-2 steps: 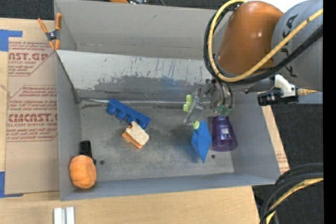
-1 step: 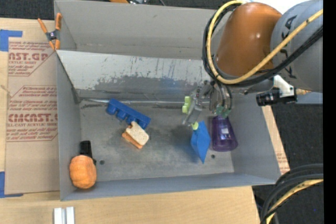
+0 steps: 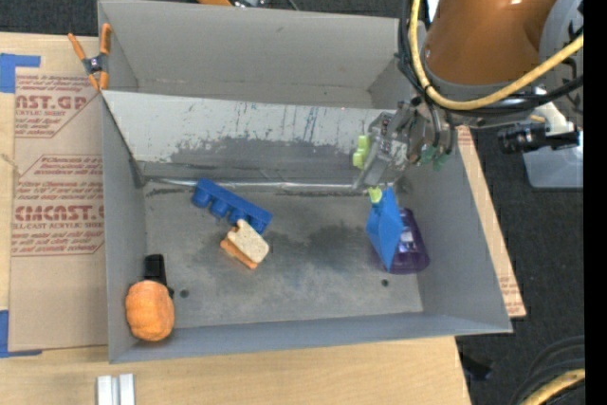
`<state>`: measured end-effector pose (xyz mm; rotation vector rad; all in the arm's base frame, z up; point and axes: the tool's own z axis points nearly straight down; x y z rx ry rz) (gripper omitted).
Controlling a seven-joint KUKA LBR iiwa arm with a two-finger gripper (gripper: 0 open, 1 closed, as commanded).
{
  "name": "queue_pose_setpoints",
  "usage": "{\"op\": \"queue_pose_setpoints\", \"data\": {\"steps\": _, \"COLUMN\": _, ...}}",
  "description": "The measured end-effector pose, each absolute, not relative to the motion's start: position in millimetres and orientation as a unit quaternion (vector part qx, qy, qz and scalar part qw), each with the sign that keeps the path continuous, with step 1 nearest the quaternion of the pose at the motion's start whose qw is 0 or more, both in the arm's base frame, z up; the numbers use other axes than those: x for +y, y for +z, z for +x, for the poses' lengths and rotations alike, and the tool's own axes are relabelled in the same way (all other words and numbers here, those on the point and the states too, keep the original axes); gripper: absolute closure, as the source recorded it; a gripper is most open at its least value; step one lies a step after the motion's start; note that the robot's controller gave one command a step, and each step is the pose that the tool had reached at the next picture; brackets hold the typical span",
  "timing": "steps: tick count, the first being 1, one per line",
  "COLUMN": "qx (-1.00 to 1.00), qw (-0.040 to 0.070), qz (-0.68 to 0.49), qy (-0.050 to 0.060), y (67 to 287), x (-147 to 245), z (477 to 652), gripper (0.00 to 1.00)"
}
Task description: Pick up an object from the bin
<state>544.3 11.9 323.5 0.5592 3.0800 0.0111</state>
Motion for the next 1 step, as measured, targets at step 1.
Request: {"op": "queue_pose_setpoints", "data": {"steps": 1, "qx": 0.985, "qw": 0.015, "qz": 0.172, "qy": 0.005, "y": 325.7, "x": 16.0, "z": 546.8, "gripper": 1.0}}
